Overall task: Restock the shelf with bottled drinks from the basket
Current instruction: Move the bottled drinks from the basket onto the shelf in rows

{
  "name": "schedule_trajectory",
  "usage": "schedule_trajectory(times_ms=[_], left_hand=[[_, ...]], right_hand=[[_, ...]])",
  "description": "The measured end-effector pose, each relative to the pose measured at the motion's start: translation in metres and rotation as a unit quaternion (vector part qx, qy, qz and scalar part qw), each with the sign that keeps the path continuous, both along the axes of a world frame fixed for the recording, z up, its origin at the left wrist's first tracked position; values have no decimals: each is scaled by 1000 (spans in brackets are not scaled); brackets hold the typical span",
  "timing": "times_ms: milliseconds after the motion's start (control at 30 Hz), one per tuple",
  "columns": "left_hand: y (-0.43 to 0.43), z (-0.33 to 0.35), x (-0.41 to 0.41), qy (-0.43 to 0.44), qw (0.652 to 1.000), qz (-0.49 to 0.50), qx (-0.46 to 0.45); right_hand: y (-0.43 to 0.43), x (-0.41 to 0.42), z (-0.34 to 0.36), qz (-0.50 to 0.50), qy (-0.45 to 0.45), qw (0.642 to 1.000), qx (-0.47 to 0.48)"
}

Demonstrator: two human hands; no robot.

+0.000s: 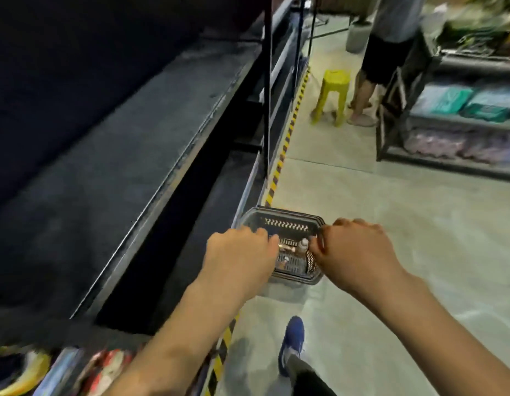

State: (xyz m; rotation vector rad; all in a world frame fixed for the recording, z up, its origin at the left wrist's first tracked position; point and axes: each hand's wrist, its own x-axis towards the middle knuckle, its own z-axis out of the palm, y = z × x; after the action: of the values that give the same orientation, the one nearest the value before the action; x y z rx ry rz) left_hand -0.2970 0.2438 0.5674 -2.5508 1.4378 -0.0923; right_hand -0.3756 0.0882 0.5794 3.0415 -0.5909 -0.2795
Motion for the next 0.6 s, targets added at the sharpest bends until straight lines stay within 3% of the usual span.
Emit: schedule_trajectory(times_ms=[133,233,367,600], left_hand=[[-82,-50,74,79,994,24,77],[-128,-101,129,112,991,66,28],[-171,-177,185,187,973,120,65],[-211,-401,276,287,934,172,125]], right_hand=[[-69,67,-49,-38,67,996,47],[-111,115,-90,-58,103,990,78],[-142,171,-159,-66,148,981,104],[-171,259,-379,-111,293,940,136]])
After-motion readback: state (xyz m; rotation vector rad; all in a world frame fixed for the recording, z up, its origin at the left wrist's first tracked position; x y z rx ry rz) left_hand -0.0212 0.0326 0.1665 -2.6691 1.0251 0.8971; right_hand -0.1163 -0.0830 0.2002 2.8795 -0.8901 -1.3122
